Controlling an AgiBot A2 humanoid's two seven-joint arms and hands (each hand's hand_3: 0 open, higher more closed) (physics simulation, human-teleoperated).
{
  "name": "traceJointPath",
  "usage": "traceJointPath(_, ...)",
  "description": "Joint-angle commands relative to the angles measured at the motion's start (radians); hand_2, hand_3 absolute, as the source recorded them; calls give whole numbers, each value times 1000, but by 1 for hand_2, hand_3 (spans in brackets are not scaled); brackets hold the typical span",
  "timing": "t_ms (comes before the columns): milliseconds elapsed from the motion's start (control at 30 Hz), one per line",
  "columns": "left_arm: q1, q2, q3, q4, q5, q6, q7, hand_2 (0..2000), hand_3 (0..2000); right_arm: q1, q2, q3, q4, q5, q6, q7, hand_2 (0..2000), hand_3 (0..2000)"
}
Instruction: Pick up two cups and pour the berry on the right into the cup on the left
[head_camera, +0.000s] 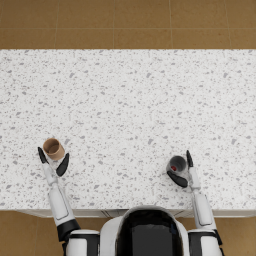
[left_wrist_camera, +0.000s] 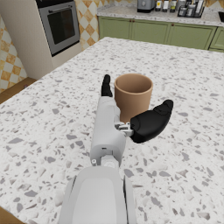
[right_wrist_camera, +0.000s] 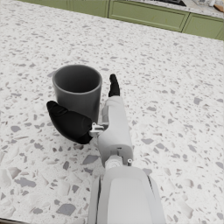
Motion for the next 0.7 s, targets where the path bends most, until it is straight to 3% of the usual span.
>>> traceJointPath(33, 45, -13, 6, 63, 0, 0, 0, 0, 0, 11, -6, 0, 0, 0, -2, -2, 0, 0)
traceJointPath(467, 204, -30, 46, 313, 0, 3, -1, 0, 0, 34, -38, 0, -39, 0, -18, -3, 0, 0)
traceJointPath(700, 216, -34, 59, 334, 0, -7, -8, 0, 0, 59, -53, 17, -73, 1, -35, -2, 0, 0)
